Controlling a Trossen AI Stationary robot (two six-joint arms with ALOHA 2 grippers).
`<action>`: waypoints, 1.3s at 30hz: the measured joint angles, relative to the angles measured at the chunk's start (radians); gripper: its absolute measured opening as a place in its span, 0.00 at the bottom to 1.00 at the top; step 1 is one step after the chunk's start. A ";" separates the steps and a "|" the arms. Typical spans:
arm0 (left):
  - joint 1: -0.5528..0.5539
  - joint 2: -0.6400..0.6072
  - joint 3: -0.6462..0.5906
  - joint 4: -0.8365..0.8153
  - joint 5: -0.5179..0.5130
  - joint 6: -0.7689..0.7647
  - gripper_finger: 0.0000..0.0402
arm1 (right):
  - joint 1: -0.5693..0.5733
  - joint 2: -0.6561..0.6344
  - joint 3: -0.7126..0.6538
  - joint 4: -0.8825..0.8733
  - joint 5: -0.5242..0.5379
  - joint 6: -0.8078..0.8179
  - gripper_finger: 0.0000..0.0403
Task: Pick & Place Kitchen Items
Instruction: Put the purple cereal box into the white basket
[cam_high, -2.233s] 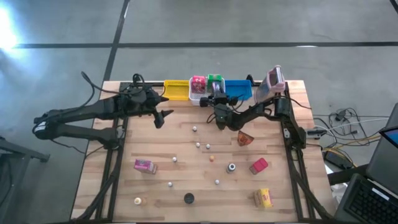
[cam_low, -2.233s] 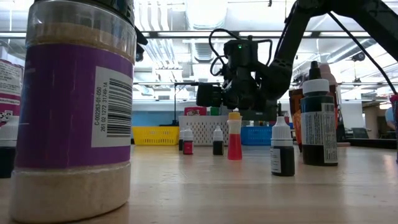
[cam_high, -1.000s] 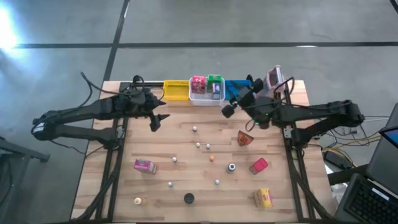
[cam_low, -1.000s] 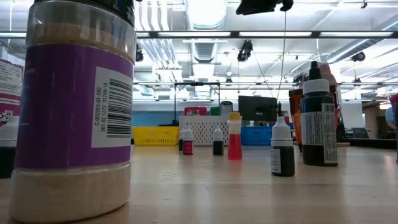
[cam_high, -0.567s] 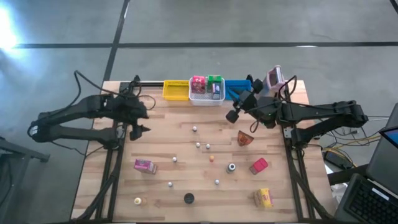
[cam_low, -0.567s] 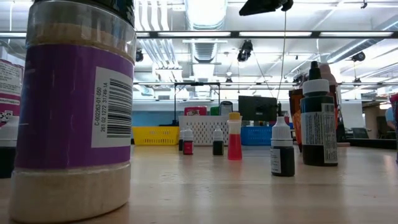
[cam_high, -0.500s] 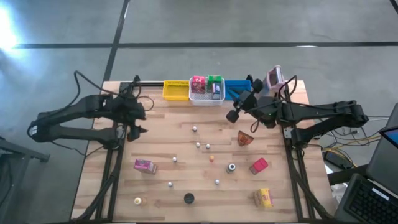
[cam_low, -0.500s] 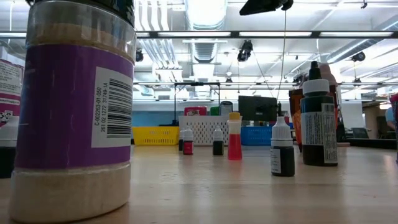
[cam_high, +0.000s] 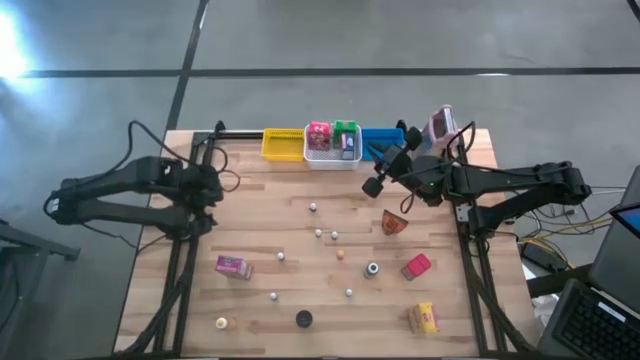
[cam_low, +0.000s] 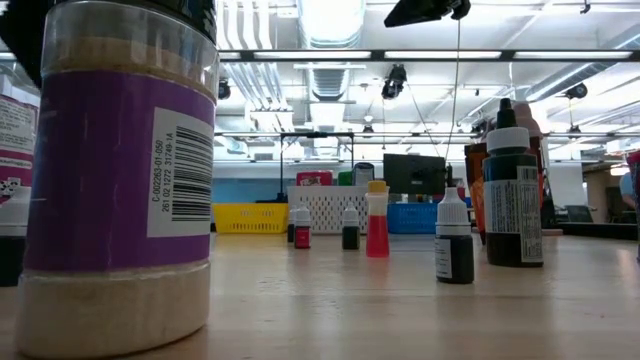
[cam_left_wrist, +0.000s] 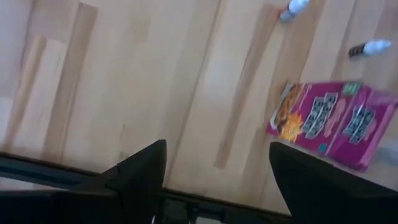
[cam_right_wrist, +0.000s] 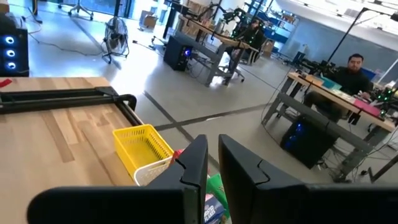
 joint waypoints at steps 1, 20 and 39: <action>-0.004 -0.004 -0.009 -0.003 0.000 0.006 0.72 | 0.000 0.001 0.000 0.001 0.000 0.003 0.10; -0.028 -0.081 -0.106 -0.160 0.017 -0.005 0.72 | -0.027 0.003 0.000 0.024 0.003 0.084 0.19; -0.032 -0.050 -0.003 -0.026 0.096 0.045 0.72 | -0.028 0.003 0.000 0.033 0.000 0.084 0.16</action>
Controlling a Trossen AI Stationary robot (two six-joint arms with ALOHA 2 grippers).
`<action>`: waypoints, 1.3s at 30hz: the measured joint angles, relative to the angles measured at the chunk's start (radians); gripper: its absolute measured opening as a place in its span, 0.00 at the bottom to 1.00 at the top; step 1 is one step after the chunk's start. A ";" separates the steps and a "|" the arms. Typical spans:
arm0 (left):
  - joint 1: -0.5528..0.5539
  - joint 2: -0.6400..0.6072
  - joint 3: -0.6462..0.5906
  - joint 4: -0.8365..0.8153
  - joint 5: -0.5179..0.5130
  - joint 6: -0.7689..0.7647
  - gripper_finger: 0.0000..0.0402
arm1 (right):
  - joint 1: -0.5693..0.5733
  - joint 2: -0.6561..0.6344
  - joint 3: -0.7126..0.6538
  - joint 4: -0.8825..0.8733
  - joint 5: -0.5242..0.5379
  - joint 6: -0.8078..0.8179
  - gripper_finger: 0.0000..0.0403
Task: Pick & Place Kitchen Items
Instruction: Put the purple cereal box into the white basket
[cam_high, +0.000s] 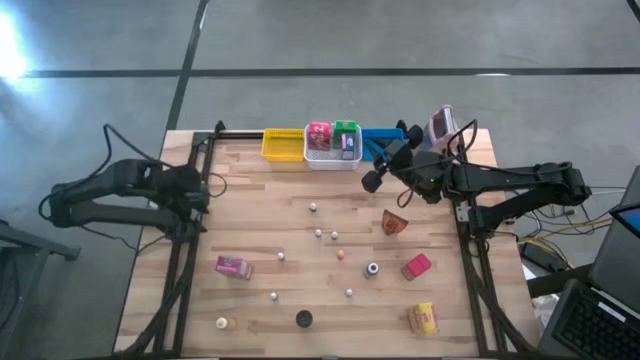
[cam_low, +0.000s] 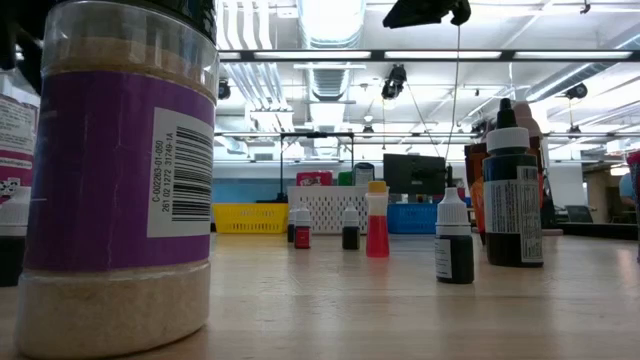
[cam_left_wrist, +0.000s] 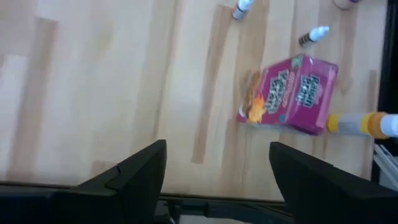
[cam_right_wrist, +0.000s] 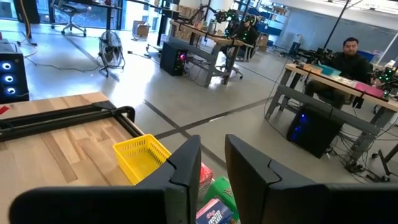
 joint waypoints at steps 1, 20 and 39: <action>-0.004 0.002 0.007 0.001 -0.001 -0.001 0.72 | 0.000 0.000 0.000 0.000 0.000 0.000 0.15; -0.292 0.178 0.025 0.153 -0.108 -0.099 0.72 | -0.004 0.000 0.000 0.003 0.000 -0.056 0.15; -0.514 0.205 0.058 0.085 -0.135 -0.465 0.72 | -0.024 0.000 0.000 0.005 0.001 -0.056 0.25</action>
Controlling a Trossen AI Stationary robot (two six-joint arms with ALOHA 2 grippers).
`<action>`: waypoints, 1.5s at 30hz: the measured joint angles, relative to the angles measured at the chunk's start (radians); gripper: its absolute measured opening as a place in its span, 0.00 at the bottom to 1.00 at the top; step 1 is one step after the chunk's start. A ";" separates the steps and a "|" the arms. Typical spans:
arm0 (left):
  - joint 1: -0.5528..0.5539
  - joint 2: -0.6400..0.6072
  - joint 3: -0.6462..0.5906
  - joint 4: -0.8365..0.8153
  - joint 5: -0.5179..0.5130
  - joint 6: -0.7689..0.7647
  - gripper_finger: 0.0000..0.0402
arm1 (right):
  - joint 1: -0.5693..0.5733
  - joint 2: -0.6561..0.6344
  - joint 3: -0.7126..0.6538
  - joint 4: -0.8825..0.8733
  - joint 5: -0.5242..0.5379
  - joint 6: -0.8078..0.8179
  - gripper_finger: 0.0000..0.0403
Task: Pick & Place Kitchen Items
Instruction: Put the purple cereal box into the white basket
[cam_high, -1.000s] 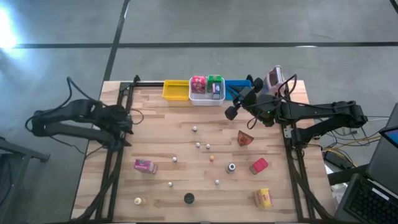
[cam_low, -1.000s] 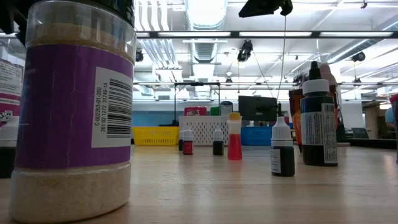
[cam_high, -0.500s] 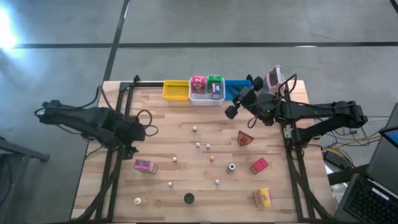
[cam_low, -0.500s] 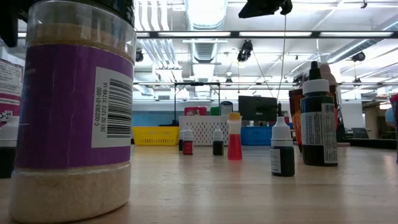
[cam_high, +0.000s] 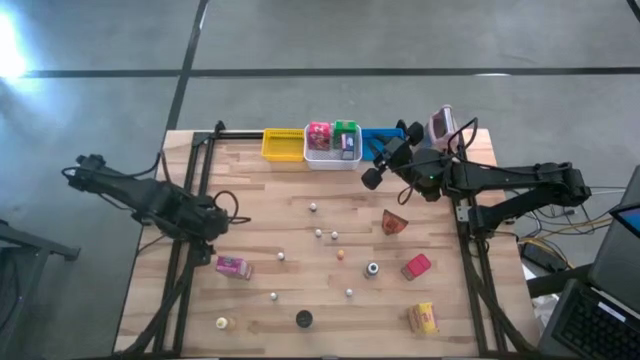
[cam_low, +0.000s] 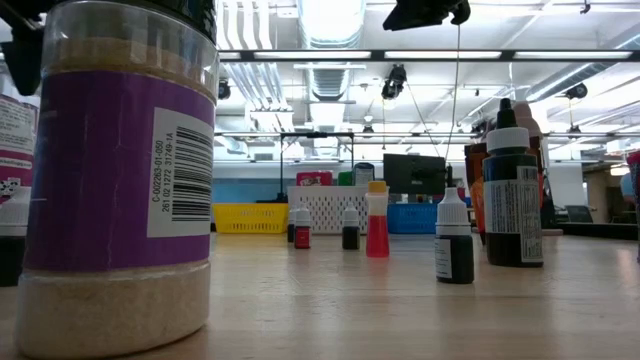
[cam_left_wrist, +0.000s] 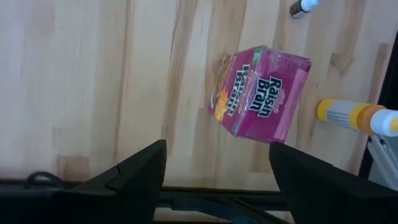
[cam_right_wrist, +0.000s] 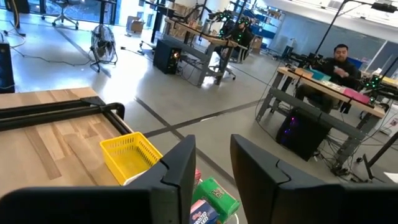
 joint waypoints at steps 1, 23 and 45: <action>0.000 0.000 0.000 -0.005 0.005 -0.011 0.72 | 0.000 0.000 0.000 0.000 0.000 0.000 0.25; 0.000 0.001 -0.002 -0.038 0.068 -0.080 0.72 | 0.001 0.000 0.000 0.000 0.000 0.004 0.12; -0.262 0.161 0.014 0.004 -0.048 -0.151 0.72 | 0.000 -0.007 0.000 -0.038 -0.022 0.111 0.32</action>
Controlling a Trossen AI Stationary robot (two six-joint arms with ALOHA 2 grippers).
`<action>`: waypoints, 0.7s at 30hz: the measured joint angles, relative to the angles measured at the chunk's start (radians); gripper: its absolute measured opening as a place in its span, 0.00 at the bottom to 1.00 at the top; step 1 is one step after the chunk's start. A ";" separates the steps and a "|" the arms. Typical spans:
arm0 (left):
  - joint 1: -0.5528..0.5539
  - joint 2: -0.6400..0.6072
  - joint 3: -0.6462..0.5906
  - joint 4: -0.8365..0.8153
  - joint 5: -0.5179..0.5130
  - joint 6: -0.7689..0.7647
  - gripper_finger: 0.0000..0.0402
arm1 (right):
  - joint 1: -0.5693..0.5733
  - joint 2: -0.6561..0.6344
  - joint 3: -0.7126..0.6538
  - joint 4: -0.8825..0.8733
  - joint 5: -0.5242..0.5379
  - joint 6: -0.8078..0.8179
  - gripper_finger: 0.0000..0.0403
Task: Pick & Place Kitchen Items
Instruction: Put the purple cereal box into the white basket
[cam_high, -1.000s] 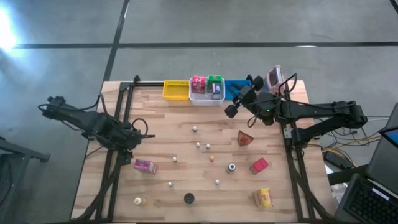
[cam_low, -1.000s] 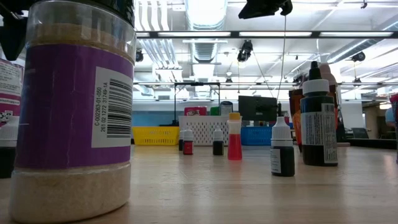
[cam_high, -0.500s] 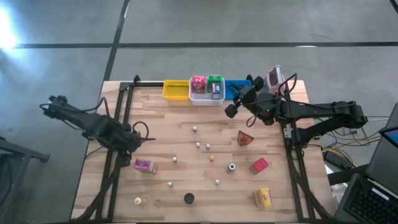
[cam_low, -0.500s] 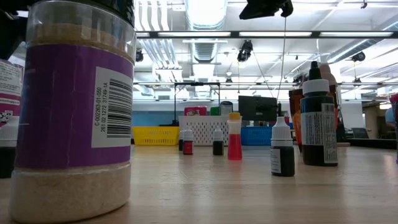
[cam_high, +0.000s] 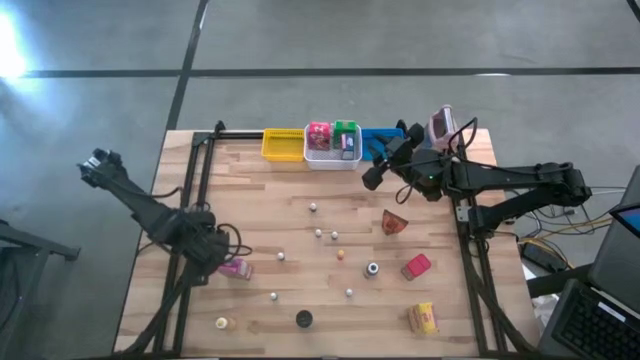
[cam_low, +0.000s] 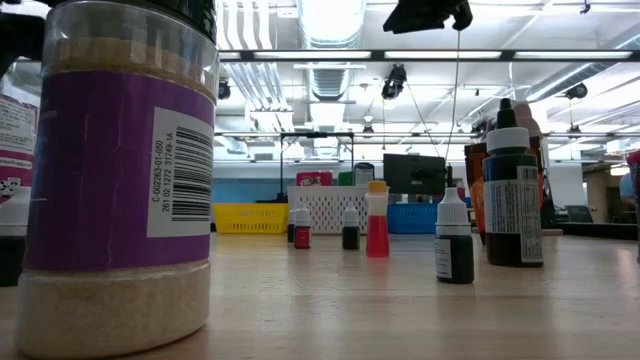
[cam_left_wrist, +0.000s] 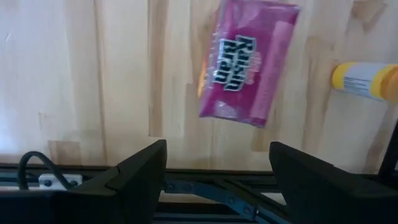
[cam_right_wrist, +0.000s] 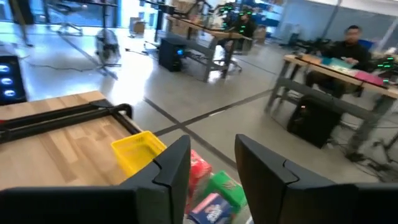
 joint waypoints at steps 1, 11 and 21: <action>-0.006 0.001 0.003 0.009 -0.010 -0.003 0.72 | 0.000 0.000 0.000 0.000 -0.013 0.009 0.33; -0.028 0.049 0.002 0.053 -0.074 0.046 0.72 | -0.006 0.000 0.000 -0.025 -0.034 0.050 0.47; -0.029 0.127 0.001 0.080 -0.069 0.087 0.72 | -0.013 0.000 0.000 -0.027 -0.033 0.050 0.52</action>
